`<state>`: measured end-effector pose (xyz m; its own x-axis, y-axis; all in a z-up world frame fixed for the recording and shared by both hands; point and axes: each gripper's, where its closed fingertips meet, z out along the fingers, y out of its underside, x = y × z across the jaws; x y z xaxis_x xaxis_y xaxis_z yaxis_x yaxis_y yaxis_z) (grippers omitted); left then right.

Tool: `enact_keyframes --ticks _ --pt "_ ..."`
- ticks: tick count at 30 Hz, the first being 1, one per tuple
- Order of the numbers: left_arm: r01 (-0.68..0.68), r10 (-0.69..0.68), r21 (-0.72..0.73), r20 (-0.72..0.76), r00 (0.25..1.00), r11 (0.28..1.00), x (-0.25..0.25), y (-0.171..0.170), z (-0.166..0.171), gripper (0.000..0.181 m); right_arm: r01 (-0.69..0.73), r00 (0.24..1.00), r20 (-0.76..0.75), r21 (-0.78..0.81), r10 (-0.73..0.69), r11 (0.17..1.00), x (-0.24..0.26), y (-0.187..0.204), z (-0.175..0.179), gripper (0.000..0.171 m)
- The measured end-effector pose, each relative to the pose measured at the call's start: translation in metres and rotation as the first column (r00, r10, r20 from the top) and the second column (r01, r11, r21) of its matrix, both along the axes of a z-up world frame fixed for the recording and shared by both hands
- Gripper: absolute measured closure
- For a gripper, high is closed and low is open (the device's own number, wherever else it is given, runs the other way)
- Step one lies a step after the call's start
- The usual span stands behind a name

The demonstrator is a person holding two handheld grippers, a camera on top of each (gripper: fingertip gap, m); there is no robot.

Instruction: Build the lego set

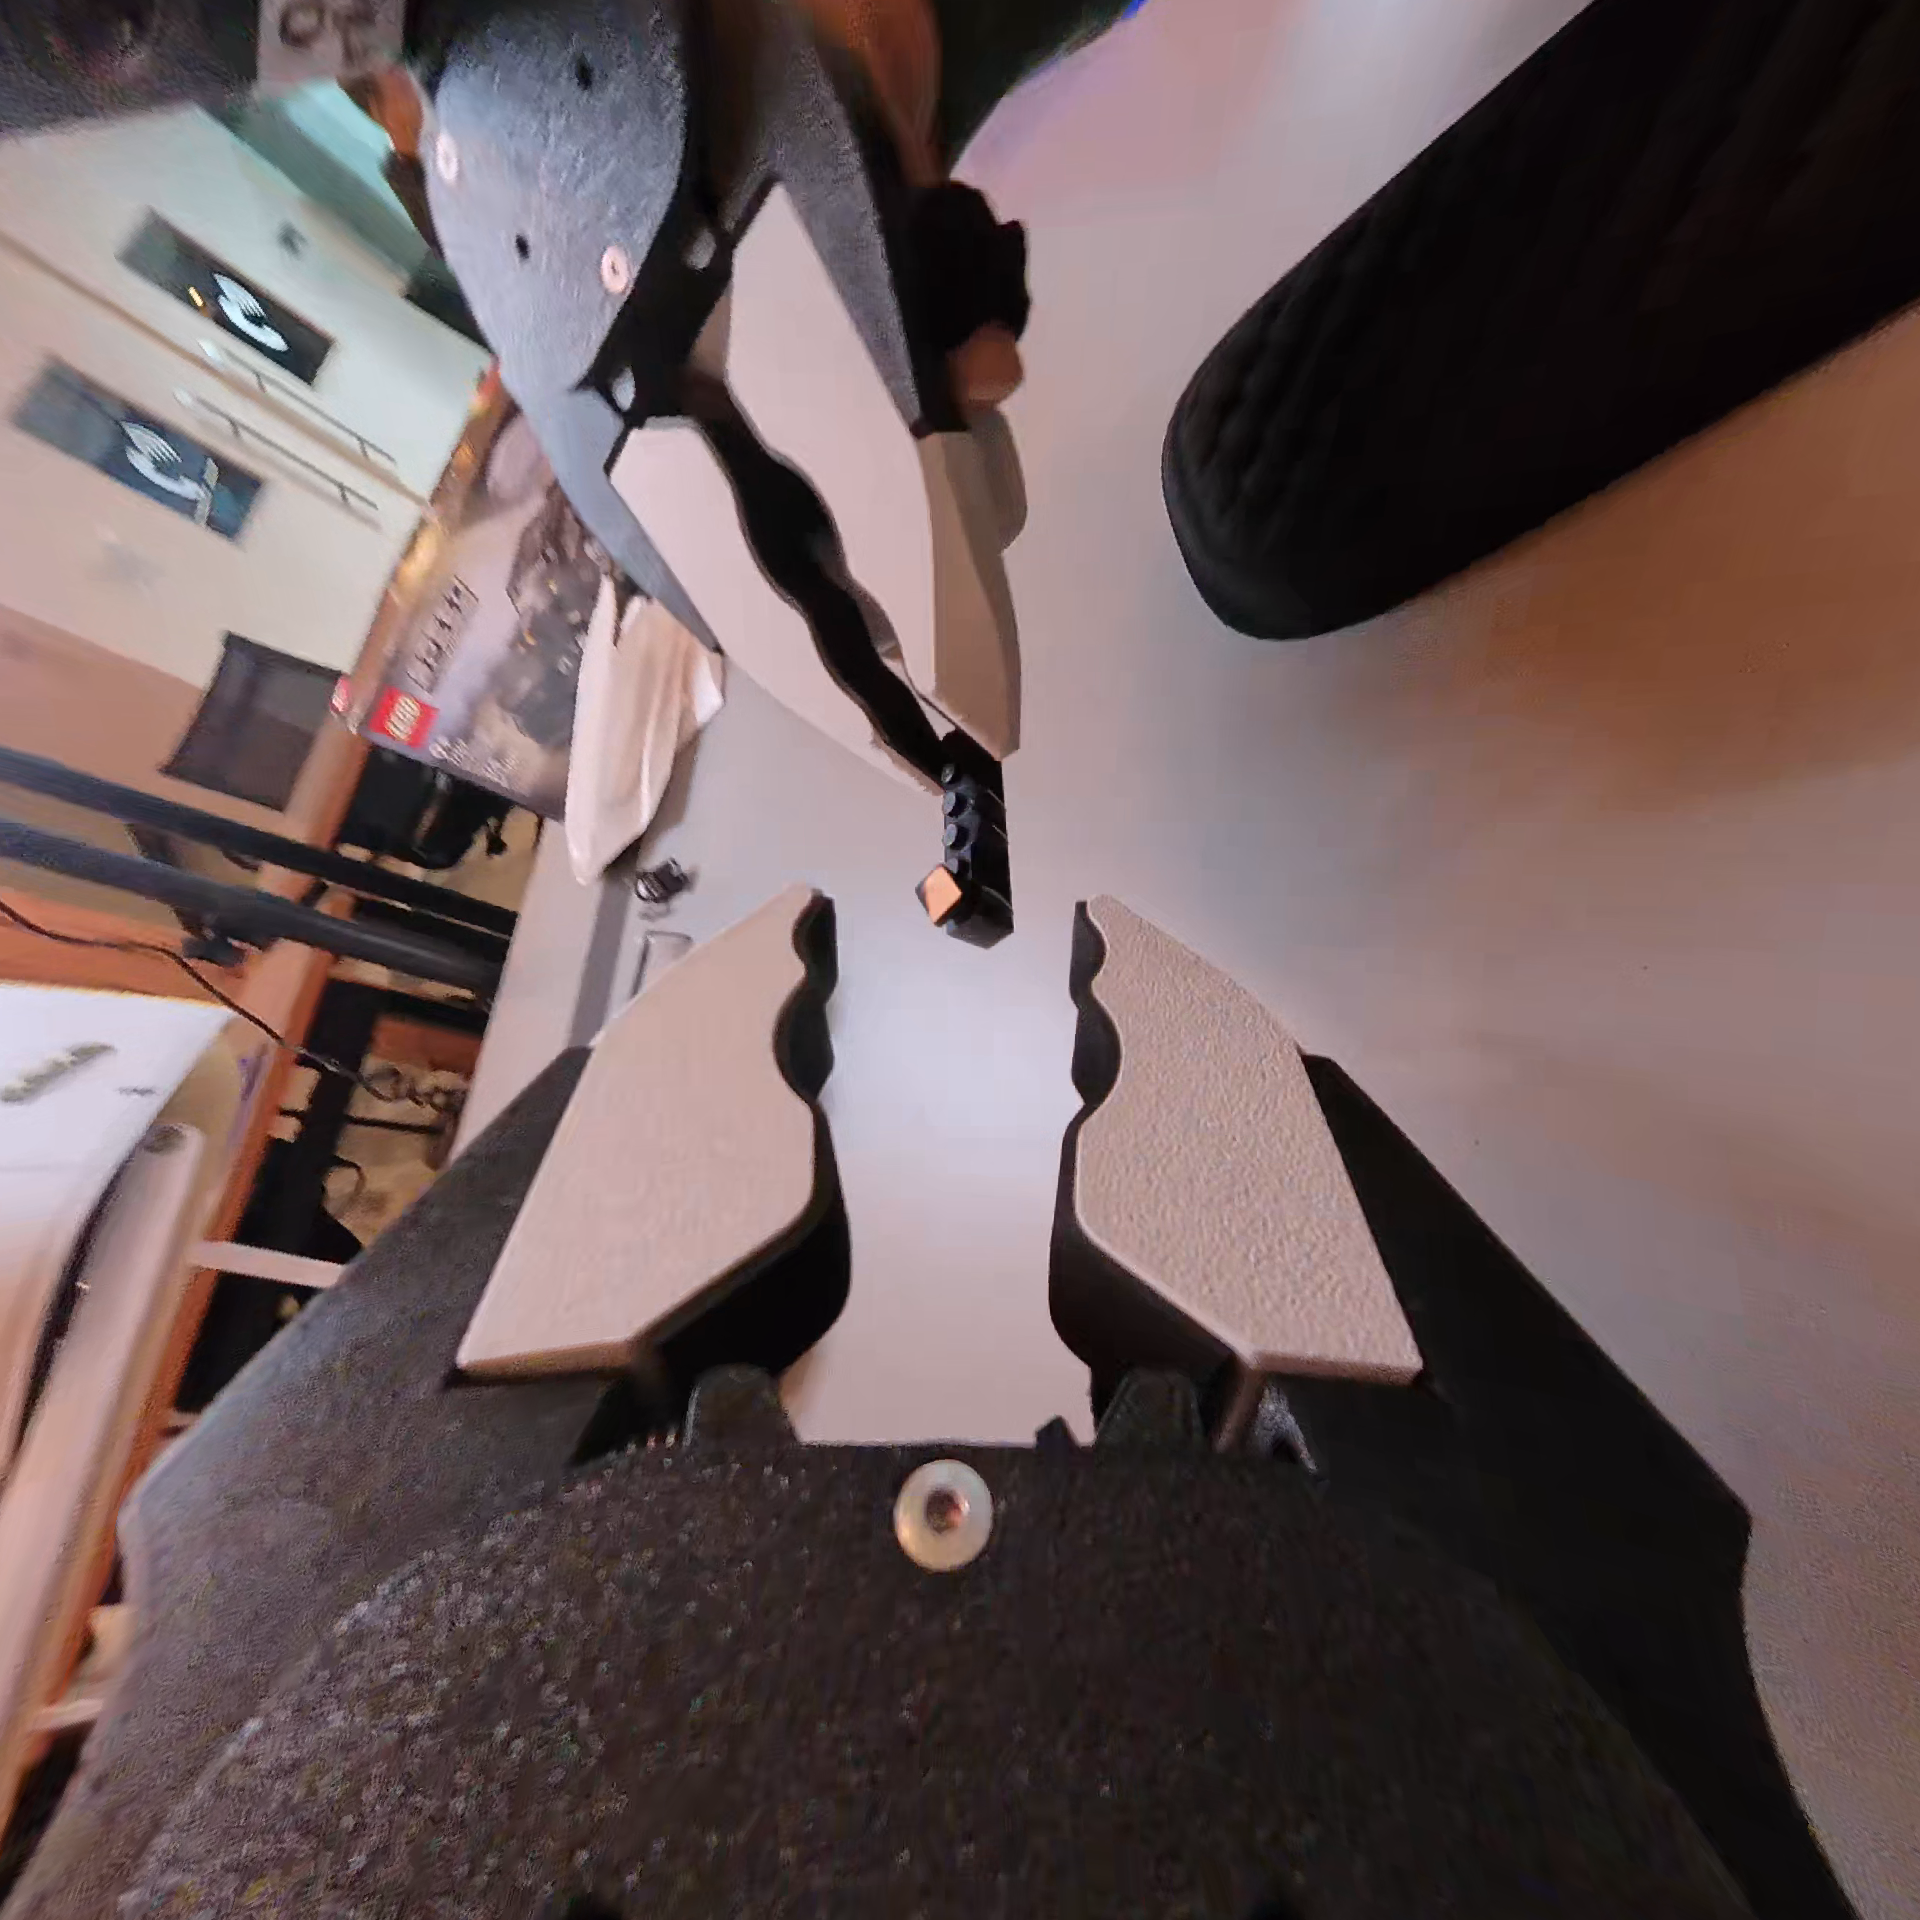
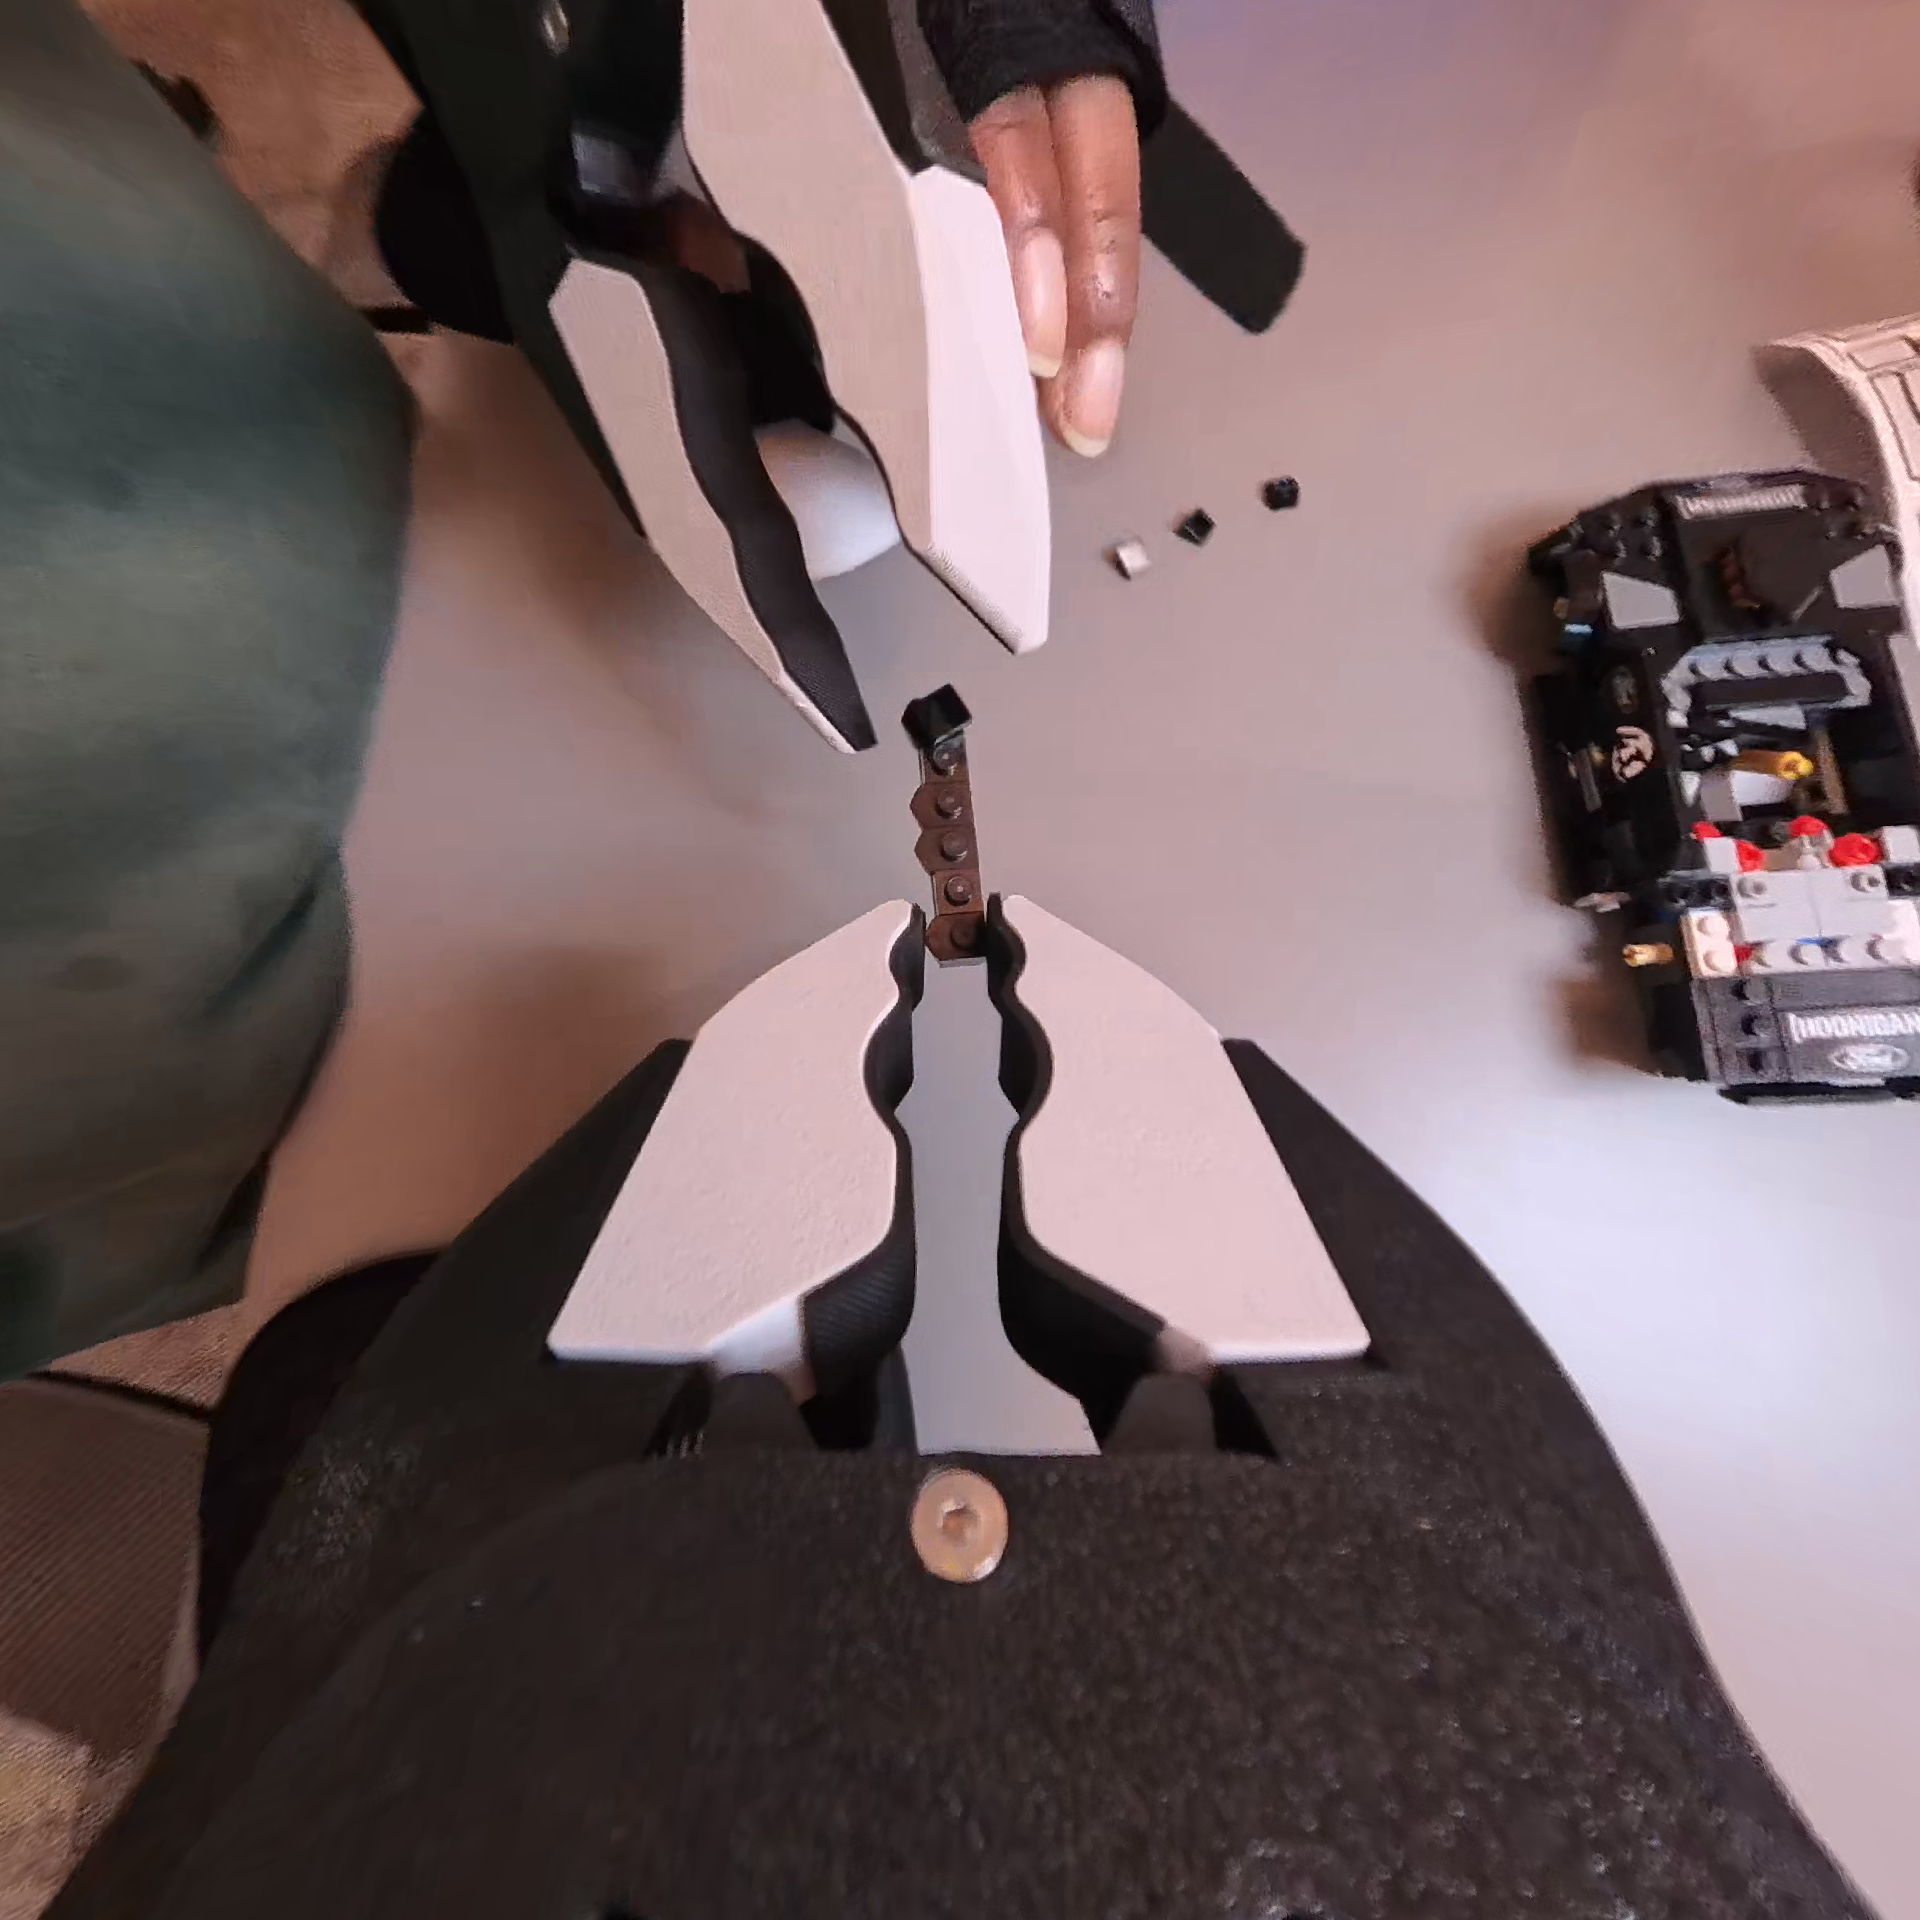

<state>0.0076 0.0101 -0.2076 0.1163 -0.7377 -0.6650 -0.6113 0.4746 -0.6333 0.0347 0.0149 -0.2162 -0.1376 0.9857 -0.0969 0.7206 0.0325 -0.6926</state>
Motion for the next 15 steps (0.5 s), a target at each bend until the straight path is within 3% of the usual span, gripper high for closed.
enact_keyframes --ticks 7,15 --pt "0.052 -0.056 0.189 0.018 0.998 0.981 0.003 -0.010 0.028 0.146 -0.085 0.996 -0.047 -0.110 0.080 0.990 -0.003 -0.011 0.032 0.160" --pt "0.080 -0.086 0.308 0.006 0.996 0.948 0.002 -0.020 0.038 0.153 -0.119 0.993 -0.044 -0.173 0.113 0.978 -0.006 -0.023 0.037 0.160"
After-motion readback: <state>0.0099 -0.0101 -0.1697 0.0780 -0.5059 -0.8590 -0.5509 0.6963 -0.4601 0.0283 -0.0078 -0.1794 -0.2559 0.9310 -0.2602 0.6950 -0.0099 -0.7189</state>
